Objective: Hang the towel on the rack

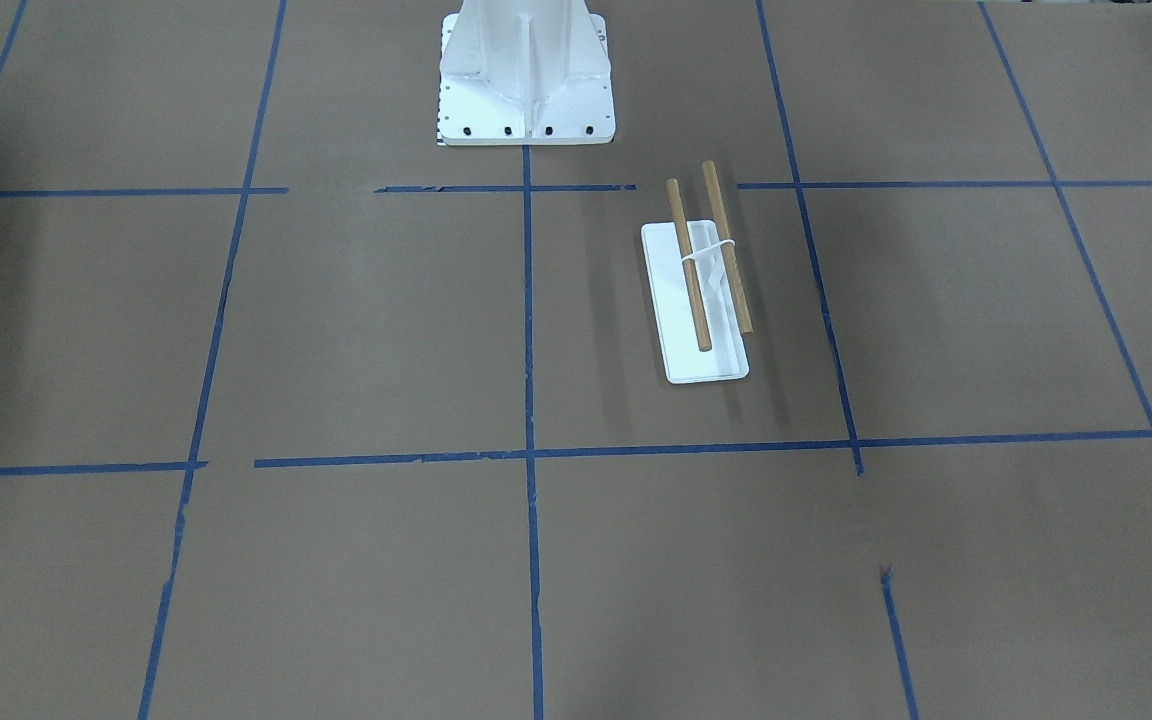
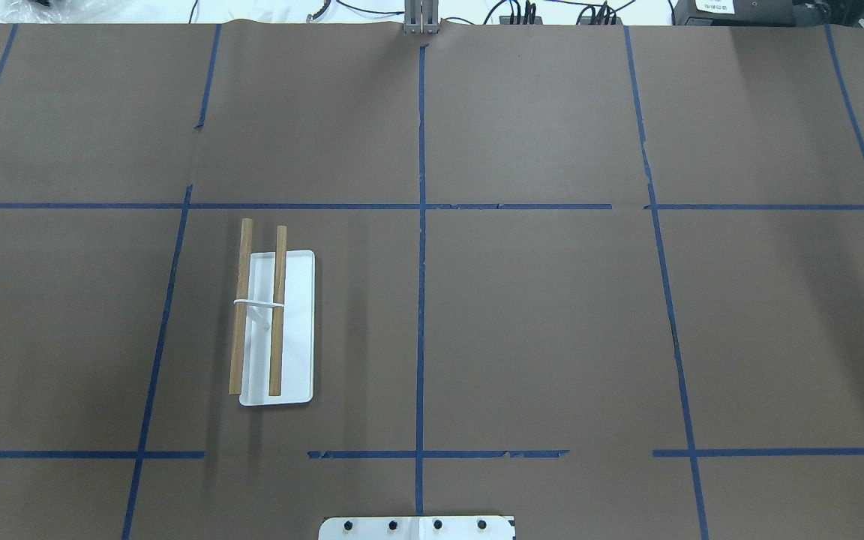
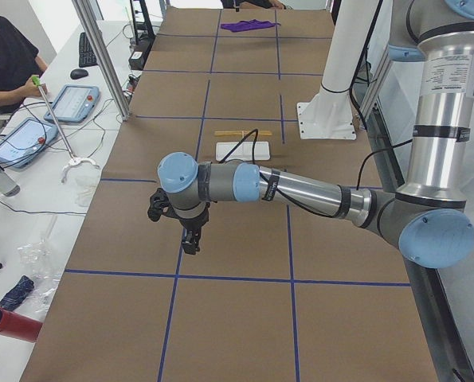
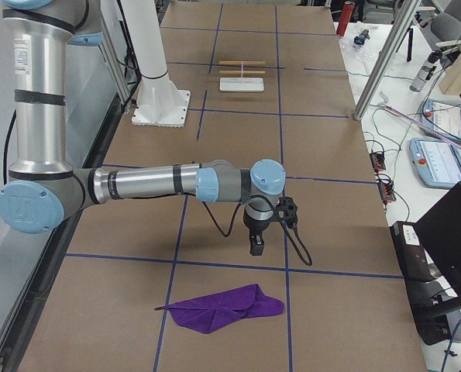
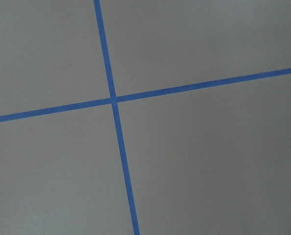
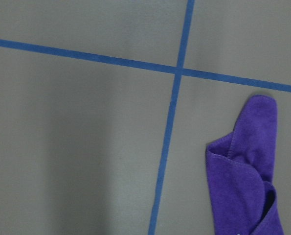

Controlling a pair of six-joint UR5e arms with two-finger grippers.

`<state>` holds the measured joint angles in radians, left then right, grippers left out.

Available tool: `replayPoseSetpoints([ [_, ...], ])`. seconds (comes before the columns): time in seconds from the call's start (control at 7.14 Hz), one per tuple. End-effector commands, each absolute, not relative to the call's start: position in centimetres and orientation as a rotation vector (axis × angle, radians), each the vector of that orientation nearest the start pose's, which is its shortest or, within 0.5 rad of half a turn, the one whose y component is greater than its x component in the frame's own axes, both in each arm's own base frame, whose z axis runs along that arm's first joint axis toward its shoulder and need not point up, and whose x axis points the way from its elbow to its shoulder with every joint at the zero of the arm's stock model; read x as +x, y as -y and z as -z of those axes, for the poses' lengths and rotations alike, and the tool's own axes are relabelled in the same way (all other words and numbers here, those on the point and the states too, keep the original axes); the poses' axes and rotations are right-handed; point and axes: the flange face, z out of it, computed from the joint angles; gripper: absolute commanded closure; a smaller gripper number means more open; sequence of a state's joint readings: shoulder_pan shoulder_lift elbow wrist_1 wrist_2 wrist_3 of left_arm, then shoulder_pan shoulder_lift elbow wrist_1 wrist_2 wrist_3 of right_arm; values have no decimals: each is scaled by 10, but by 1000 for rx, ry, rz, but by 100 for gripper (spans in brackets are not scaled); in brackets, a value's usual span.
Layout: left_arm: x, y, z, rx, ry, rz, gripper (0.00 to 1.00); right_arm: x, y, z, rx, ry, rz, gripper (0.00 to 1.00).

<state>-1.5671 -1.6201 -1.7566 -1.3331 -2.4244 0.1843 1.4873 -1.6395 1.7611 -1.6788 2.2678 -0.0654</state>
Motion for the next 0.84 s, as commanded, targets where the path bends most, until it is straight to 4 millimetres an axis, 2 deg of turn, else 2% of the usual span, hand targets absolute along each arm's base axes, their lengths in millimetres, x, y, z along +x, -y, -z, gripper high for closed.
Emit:
replayPoseSetpoints([
  [0.0,-56,502,-535,129,-851,-195,0,28,459,-613,-3,771,134,0],
  [0.14,-57,500,-540,126,-848,-194,0,27,460,-612,-2,774,135,0],
  [0.56,-56,500,-539,125,-859,-189,0,26,463,-604,11,780,138,0],
  [0.7,-55,500,-539,123,-857,-190,0,24,469,-592,42,781,157,0],
])
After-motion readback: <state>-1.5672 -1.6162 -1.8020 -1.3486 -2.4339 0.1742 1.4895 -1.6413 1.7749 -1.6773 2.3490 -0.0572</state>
